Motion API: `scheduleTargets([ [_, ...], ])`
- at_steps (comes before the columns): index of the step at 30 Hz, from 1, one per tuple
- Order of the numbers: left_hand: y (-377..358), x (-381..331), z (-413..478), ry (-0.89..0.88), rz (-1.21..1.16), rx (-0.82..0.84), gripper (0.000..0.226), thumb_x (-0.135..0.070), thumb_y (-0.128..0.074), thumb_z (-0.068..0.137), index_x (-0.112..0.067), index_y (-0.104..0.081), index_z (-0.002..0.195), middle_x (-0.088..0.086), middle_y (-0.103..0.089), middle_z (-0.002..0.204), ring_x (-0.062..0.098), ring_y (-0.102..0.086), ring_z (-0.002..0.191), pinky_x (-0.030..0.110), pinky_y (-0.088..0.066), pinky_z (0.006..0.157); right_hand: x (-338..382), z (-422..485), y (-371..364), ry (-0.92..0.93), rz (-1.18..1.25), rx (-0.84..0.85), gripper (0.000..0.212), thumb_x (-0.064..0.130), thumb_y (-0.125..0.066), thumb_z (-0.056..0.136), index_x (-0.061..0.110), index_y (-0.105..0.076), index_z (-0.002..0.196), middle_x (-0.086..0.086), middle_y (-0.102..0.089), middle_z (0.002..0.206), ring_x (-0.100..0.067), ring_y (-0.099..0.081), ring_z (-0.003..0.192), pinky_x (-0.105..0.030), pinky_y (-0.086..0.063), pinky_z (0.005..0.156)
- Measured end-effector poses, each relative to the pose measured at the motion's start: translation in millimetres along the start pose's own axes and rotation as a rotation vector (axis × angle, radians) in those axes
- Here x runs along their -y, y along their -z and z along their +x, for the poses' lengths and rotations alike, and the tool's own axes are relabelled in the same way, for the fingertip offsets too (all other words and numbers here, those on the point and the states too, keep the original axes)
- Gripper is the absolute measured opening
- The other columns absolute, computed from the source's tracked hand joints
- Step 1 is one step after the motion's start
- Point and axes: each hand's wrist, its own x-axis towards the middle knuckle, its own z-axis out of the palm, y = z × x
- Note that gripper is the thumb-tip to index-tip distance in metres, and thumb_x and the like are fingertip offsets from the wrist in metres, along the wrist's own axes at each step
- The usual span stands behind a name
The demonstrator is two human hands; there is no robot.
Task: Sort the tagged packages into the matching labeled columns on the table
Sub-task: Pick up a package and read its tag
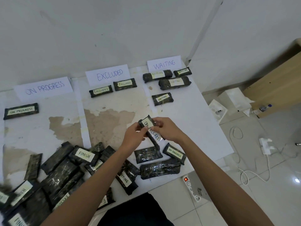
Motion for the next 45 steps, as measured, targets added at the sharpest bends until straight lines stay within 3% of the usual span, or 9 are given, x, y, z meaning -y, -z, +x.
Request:
scheduleTargets([
  [4, 15, 0, 19, 0.103, -0.165, -0.129, 0.013, -0.013, -0.058, 0.091, -0.003, -0.062, 0.099, 0.013, -0.069, 0.092, 0.02, -0.069, 0.076, 0.028, -0.057, 0.066, 14, 18, -13, 0.097, -0.205, -0.057, 0.064, 0.026, -0.078, 0.074, 0.018, -0.047, 0.129, 0.001, -0.055, 0.108, -0.016, -0.06, 0.09, -0.021, -0.049, 0.066],
  [10, 35, -5, 51, 0.171, -0.366, -0.206, 0.014, -0.009, -0.055, 0.091, -0.005, -0.058, 0.105, 0.014, -0.069, 0.098, 0.021, -0.071, 0.079, 0.027, -0.058, 0.066, 27, 69, -25, 0.341, -0.681, -0.029, 0.058, 0.025, -0.072, 0.076, 0.014, -0.048, 0.129, -0.004, -0.054, 0.116, -0.022, -0.052, 0.103, -0.037, -0.047, 0.088],
  [12, 41, -5, 67, 0.152, -0.274, -0.26, 0.021, -0.012, -0.056, 0.091, -0.01, -0.052, 0.112, 0.011, -0.065, 0.108, 0.02, -0.067, 0.086, 0.029, -0.055, 0.07, 35, 96, -26, 0.368, -0.875, -0.045, 0.057, 0.025, -0.067, 0.082, 0.016, -0.044, 0.134, -0.005, -0.053, 0.126, -0.026, -0.049, 0.111, -0.041, -0.043, 0.091],
  [15, 57, 2, 96, 0.073, 0.079, -0.32, 0.048, -0.019, -0.059, 0.088, -0.016, -0.041, 0.132, 0.006, -0.053, 0.125, 0.02, -0.053, 0.107, 0.031, -0.049, 0.081, 44, 142, -24, 0.367, -1.015, -0.09, 0.051, 0.015, -0.06, 0.086, 0.016, -0.042, 0.134, -0.006, -0.051, 0.131, -0.027, -0.045, 0.114, -0.04, -0.037, 0.092],
  [17, 70, 9, 116, 0.002, 0.385, -0.313, 0.059, -0.02, -0.059, 0.087, -0.016, -0.033, 0.14, 0.011, -0.041, 0.139, 0.027, -0.039, 0.125, 0.041, -0.041, 0.098, 47, 170, -23, 0.364, -1.047, -0.082, 0.051, 0.007, -0.058, 0.085, 0.015, -0.043, 0.133, -0.006, -0.051, 0.131, -0.027, -0.045, 0.115, -0.038, -0.036, 0.092],
  [19, 79, 14, 133, -0.03, 0.62, -0.303, 0.064, -0.019, -0.056, 0.086, -0.014, -0.028, 0.144, 0.012, -0.03, 0.148, 0.032, -0.027, 0.134, 0.047, -0.034, 0.105, 48, 193, -21, 0.365, -1.061, -0.059, 0.051, 0.004, -0.058, 0.085, 0.014, -0.044, 0.133, -0.008, -0.049, 0.132, -0.028, -0.044, 0.116, -0.037, -0.036, 0.093],
  [26, 90, 29, 159, -0.041, 0.955, -0.279, 0.065, -0.023, -0.054, 0.086, -0.016, -0.026, 0.144, 0.013, -0.016, 0.154, 0.034, -0.016, 0.139, 0.049, -0.028, 0.107, 43, 237, -23, 0.361, -1.029, 0.048, 0.052, 0.006, -0.06, 0.086, 0.014, -0.046, 0.135, -0.012, -0.044, 0.133, -0.029, -0.043, 0.119, -0.038, -0.037, 0.096],
  [37, 84, 30, 160, -0.048, 1.002, -0.308, 0.063, -0.025, -0.052, 0.085, -0.017, -0.03, 0.142, 0.013, -0.017, 0.153, 0.037, -0.017, 0.137, 0.05, -0.025, 0.108, 46, 238, -22, 0.38, -0.988, 0.081, 0.054, 0.008, -0.065, 0.083, 0.012, -0.047, 0.134, -0.014, -0.044, 0.129, -0.031, -0.043, 0.116, -0.04, -0.041, 0.096],
  [45, 98, 15, 146, -0.102, 0.781, -0.337, 0.06, -0.016, -0.055, 0.084, -0.01, -0.035, 0.14, 0.013, -0.042, 0.14, 0.034, -0.037, 0.126, 0.045, -0.038, 0.1, 64, 227, -32, 0.456, -0.904, 0.042, 0.057, 0.015, -0.068, 0.078, 0.014, -0.049, 0.132, -0.009, -0.048, 0.123, -0.027, -0.045, 0.113, -0.038, -0.04, 0.094],
])
